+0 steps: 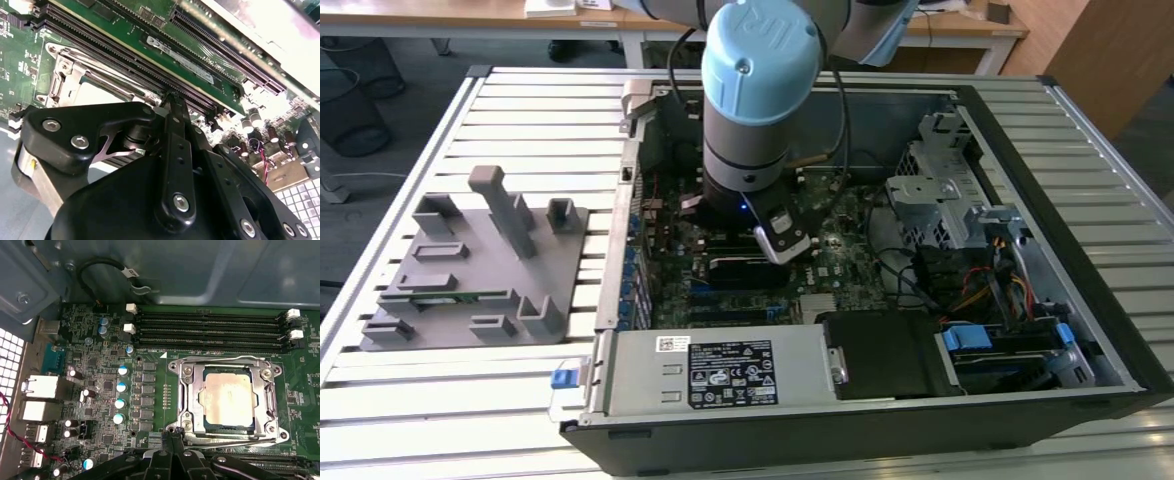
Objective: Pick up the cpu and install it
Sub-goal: 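Install the second cpu locking lever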
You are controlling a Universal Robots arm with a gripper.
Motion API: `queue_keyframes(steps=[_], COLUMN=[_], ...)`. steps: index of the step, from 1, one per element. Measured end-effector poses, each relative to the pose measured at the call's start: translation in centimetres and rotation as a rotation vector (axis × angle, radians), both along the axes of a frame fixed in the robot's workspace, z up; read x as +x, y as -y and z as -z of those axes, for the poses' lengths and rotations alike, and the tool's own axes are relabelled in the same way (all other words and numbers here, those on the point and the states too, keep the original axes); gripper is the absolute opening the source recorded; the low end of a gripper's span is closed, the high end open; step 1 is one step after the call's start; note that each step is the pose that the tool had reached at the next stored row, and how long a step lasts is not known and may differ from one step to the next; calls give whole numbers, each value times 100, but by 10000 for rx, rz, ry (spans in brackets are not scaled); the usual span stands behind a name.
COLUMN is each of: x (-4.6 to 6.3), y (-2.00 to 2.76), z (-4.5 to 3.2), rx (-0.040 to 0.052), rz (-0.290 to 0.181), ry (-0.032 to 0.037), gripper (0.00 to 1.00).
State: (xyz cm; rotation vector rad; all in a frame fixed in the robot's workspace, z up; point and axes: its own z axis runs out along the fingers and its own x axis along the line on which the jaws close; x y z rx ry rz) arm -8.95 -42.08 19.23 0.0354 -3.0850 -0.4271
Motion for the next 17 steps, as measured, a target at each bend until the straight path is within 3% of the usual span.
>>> queue_keyframes(steps=[5, 11, 17], x=[0, 0, 0], y=[1, 1, 0], z=[-27, -10, 34], rx=[13, 453, 549], rz=[0, 0, 0], ry=[-3, -3, 0], gripper=[11, 11, 11])
